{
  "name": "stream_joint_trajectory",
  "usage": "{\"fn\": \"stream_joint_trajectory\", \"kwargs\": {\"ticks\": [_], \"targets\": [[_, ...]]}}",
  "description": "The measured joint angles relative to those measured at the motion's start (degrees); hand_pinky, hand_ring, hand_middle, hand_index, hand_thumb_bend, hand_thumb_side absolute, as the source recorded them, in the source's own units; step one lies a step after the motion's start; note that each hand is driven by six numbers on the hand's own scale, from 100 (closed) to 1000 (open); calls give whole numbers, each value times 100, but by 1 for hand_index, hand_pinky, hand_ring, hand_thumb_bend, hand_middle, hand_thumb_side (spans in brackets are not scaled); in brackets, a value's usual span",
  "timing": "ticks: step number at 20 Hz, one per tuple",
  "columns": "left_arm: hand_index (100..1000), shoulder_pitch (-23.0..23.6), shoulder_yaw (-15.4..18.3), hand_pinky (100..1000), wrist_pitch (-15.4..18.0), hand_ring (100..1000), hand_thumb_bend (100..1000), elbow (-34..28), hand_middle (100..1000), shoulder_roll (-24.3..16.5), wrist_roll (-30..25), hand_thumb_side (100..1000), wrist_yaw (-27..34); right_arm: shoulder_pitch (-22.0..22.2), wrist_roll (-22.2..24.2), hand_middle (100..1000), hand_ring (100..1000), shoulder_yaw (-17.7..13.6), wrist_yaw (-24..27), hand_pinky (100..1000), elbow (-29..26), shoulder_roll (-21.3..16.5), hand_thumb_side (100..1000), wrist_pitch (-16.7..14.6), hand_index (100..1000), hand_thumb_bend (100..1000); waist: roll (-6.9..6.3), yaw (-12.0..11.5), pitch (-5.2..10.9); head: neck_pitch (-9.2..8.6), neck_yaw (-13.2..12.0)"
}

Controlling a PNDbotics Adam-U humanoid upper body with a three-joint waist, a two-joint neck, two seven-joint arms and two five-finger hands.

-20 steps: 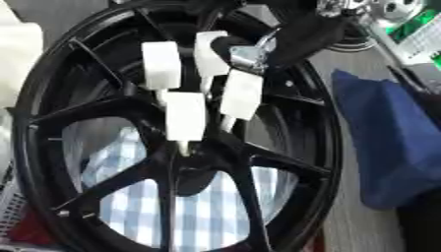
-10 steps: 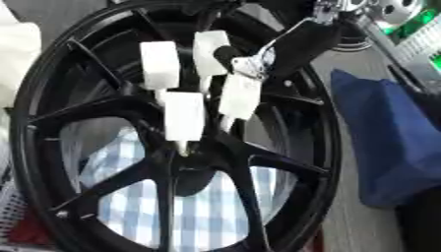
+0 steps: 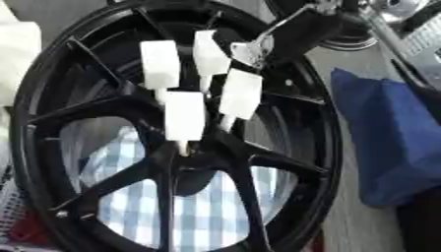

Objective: Pull the pin out of the wheel hub.

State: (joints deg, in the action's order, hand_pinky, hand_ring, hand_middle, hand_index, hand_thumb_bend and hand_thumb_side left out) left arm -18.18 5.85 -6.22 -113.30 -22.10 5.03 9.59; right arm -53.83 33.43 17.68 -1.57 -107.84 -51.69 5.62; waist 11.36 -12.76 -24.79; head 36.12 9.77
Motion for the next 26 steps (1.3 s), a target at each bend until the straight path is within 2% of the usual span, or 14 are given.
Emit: {"fn": "stream_joint_trajectory", "kwargs": {"ticks": [4, 15, 26], "targets": [[754, 0, 2, 669, -1, 657, 142, 0, 658, 1, -1, 859, 0, 33, 79, 814, 946, 42, -81, 934, 32, 0, 392, -27, 952, 100, 4, -23, -18, 0, 12], [754, -1, 9, 670, 0, 657, 143, 0, 658, 5, 0, 862, -2, 99, 182, 824, 954, 109, -380, 941, 279, 26, 443, -135, 953, 100, 31, -66, -81, -1, 35], [754, -1, 36, 671, 3, 658, 145, 0, 658, 49, 3, 862, -7, 146, 298, 830, 955, 166, -681, 944, 406, 62, 531, -230, 956, 100, 62, -75, -98, -1, 35]]}}
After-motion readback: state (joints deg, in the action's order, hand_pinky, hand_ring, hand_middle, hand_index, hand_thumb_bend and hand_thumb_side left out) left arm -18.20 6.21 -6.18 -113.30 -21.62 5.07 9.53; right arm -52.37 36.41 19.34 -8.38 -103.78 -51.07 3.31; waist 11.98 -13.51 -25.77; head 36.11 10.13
